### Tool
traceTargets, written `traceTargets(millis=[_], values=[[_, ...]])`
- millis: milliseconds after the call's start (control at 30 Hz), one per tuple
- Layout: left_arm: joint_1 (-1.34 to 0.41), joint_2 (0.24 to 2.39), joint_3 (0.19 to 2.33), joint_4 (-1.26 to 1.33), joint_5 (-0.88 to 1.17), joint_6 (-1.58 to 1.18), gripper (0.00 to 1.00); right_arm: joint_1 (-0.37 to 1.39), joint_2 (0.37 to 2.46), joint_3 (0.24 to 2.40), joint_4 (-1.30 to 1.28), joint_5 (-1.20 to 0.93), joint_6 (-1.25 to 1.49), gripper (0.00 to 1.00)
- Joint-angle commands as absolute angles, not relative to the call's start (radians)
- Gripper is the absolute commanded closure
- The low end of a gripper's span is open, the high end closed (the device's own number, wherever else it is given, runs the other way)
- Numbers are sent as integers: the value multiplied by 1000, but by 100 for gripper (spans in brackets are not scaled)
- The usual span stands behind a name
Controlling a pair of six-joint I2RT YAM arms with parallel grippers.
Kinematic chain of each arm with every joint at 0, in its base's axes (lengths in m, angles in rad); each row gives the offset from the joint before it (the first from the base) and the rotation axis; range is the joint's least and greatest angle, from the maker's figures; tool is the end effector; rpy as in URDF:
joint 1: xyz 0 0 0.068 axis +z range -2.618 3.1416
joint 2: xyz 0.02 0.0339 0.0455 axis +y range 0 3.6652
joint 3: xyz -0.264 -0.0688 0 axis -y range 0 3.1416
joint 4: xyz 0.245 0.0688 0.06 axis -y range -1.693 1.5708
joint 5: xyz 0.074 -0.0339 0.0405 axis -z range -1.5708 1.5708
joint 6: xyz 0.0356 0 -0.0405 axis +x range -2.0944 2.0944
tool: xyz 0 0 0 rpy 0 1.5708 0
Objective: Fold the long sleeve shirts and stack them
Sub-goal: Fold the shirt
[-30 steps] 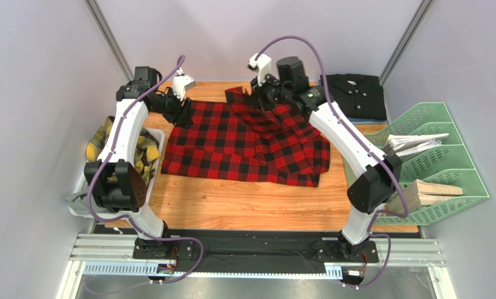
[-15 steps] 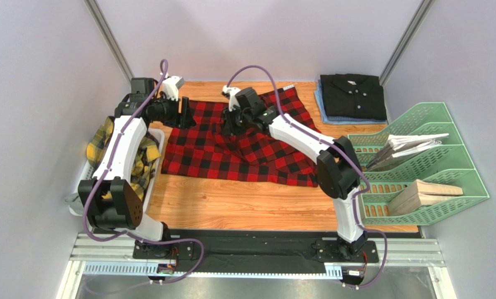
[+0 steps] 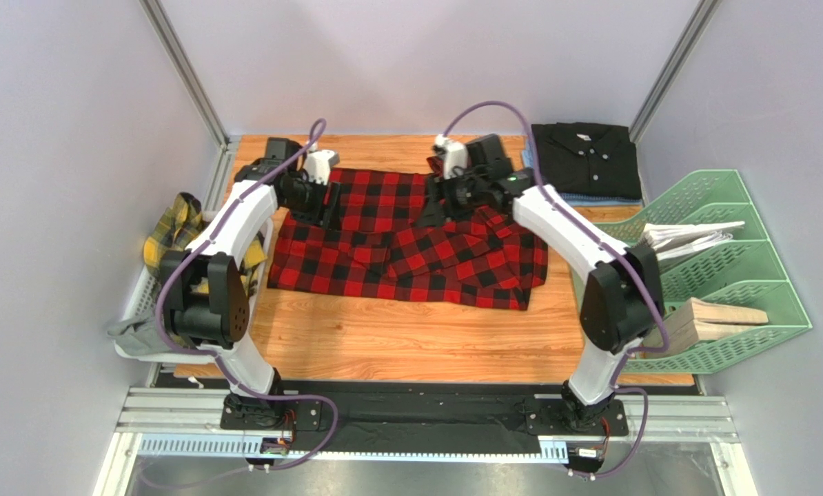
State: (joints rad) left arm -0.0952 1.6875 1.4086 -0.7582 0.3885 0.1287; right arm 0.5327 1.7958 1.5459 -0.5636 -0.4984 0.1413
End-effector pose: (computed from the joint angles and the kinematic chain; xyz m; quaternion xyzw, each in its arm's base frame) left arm 0.3543 -0.0474 0.2739 0.1563 0.9349 -0.1818 0.2618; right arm 0.3389 0.2196 0.2919 -0.2645 0.8655 0.3347 0.2623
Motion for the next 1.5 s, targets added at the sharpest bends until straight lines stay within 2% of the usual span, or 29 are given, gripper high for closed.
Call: traceTargets(millis=[0, 67, 167, 333, 567, 767, 967, 1067, 1167, 1200, 1233, 1267, 1300, 1333, 1467], values=[[-140, 1709, 1407, -755, 348, 123, 32, 447, 1723, 1462, -679, -465, 3, 39], [-141, 1730, 1411, -744, 385, 98, 32, 407, 1721, 1433, -701, -454, -24, 45], [-164, 1762, 1439, -704, 411, 61, 29, 370, 1738, 1434, -716, -402, -25, 48], [-297, 1838, 1528, -684, 267, 49, 25, 342, 1787, 1465, -782, -275, -81, 46], [-474, 1959, 1641, -672, 2, 5, 24, 298, 1767, 1424, -813, -238, -84, 43], [-557, 2074, 1723, -718, -133, -31, 28, 264, 1766, 1378, -838, -199, -81, 40], [-569, 2143, 1744, -744, -279, -40, 34, 239, 1761, 1345, -838, -207, -84, 38], [-569, 2151, 1738, -747, -331, -20, 41, 238, 1766, 1338, -838, -199, -92, 38], [-561, 2117, 1717, -744, -345, -15, 57, 235, 1769, 1322, -838, -193, -103, 38], [-560, 2100, 1706, -739, -344, -15, 68, 233, 1767, 1312, -836, -190, -106, 38], [-560, 2080, 1688, -738, -333, -18, 69, 233, 1767, 1307, -835, -186, -109, 38], [-560, 2038, 1678, -727, -321, -18, 75, 232, 1763, 1302, -834, -186, -110, 38], [-560, 2016, 1669, -724, -281, -21, 91, 230, 1760, 1298, -831, -186, -112, 38], [-560, 1970, 1658, -724, -255, -25, 99, 224, 1758, 1290, -830, -187, -110, 38], [-560, 1875, 1646, -703, -112, -38, 100, 209, 1752, 1289, -828, -198, -106, 38]])
